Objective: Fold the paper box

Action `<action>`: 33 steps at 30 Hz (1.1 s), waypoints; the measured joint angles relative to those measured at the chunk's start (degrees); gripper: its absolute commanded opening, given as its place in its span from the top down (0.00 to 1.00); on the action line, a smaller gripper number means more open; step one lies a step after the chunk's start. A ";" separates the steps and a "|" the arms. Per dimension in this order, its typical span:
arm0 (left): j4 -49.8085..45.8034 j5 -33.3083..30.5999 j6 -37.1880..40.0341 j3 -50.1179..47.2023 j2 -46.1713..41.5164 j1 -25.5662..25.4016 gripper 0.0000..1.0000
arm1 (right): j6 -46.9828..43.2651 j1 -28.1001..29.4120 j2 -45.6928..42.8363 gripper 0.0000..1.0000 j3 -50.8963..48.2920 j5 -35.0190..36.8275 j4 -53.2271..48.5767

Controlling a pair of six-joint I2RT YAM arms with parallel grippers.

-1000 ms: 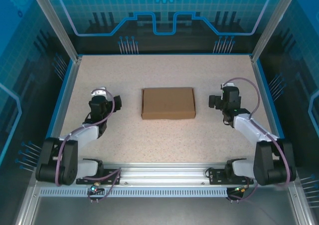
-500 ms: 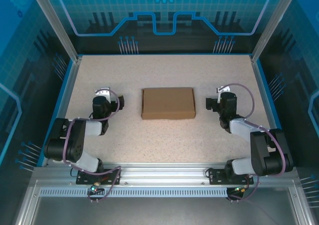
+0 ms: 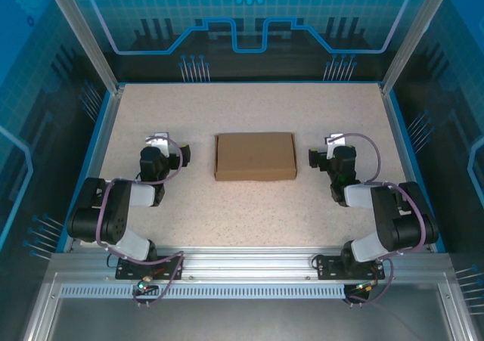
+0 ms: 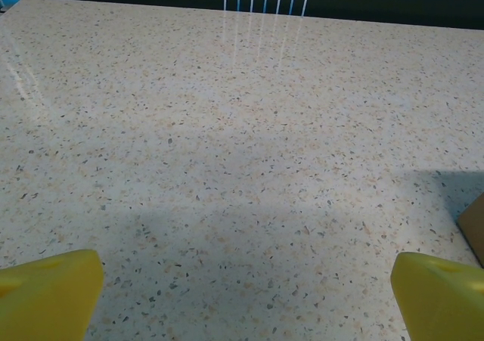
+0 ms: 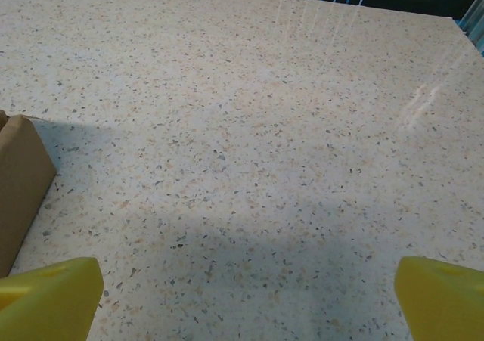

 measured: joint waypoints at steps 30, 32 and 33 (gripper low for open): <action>0.00 0.00 0.00 0.00 0.00 0.00 0.01 | 0.02 -0.74 0.28 0.00 0.00 -2.05 2.10; 0.00 0.02 0.00 0.00 0.00 0.00 0.01 | 0.02 -0.74 0.28 0.00 0.00 -2.05 2.10; 0.00 0.02 0.00 0.00 0.00 0.00 0.01 | 0.02 -0.74 0.28 0.00 0.00 -2.05 2.10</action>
